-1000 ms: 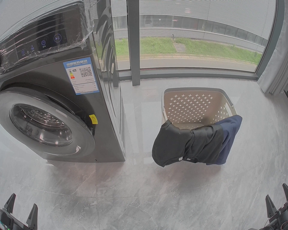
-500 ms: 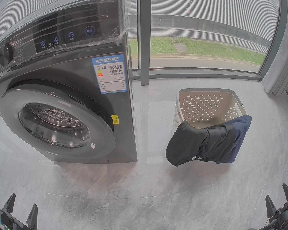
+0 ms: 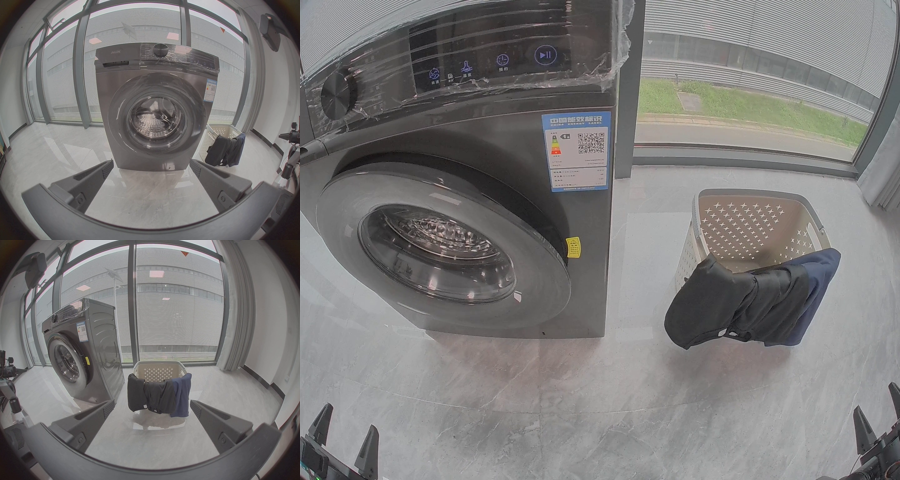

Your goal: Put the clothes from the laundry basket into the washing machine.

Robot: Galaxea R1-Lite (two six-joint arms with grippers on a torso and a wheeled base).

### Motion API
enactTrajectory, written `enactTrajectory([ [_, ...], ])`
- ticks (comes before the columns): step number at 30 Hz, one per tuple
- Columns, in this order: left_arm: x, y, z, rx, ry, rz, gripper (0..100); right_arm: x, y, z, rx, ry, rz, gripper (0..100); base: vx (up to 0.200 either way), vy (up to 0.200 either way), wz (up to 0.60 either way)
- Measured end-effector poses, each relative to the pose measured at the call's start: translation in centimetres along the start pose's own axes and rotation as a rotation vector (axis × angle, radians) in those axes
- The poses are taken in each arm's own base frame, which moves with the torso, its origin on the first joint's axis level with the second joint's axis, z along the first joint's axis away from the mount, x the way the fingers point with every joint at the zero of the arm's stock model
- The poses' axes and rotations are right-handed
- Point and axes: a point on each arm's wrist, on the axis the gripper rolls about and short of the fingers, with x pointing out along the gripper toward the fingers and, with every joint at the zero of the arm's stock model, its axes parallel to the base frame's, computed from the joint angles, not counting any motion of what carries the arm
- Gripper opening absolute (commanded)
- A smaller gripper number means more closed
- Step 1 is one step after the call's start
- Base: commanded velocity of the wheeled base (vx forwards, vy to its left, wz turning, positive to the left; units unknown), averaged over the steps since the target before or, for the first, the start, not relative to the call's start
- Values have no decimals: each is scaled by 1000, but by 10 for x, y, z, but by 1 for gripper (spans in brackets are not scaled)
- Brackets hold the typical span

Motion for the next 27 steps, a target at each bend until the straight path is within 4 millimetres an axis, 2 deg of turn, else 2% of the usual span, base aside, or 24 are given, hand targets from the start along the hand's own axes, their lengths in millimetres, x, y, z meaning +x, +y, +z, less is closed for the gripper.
enactTrajectory([
  [10, 0, 0, 0, 0, 0, 0, 100, 0, 0, 0, 0, 0, 0, 100, 0, 200, 0],
  [27, 0, 0, 0, 0, 0, 0, 100, 0, 0, 0, 0, 0, 0, 100, 0, 12, 0],
])
